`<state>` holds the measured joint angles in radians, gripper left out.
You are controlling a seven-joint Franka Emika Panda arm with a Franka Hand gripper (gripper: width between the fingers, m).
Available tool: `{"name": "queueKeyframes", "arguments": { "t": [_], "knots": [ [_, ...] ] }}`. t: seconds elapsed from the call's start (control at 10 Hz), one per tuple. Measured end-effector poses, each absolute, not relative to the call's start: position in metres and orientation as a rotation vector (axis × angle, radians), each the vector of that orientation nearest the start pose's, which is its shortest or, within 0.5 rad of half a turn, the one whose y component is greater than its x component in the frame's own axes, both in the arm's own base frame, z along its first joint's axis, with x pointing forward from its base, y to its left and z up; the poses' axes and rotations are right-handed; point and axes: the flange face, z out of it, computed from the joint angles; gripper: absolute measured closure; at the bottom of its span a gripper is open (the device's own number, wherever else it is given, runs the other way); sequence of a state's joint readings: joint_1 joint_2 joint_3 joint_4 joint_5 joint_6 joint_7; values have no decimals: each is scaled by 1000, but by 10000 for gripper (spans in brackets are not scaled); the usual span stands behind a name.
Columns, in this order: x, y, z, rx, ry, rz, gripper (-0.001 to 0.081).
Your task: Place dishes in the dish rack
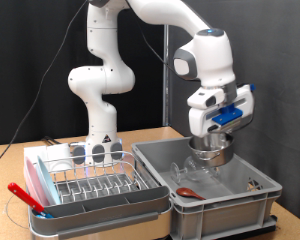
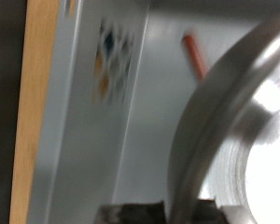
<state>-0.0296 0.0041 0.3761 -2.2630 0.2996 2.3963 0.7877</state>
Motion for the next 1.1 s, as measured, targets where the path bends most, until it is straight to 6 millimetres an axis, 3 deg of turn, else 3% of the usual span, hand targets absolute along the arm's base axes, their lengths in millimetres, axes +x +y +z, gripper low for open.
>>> {"name": "queueKeyframes", "arguments": {
  "t": [0.2,0.5,0.7,0.9,1.1],
  "knots": [
    [483,167,374,-2799,803,249,779],
    [463,131,392,-2854,676,361,779],
    [450,110,399,-2884,513,330,779],
    [443,112,394,-2892,457,436,779],
    [419,106,402,-2910,166,729,779]
  ]
}}
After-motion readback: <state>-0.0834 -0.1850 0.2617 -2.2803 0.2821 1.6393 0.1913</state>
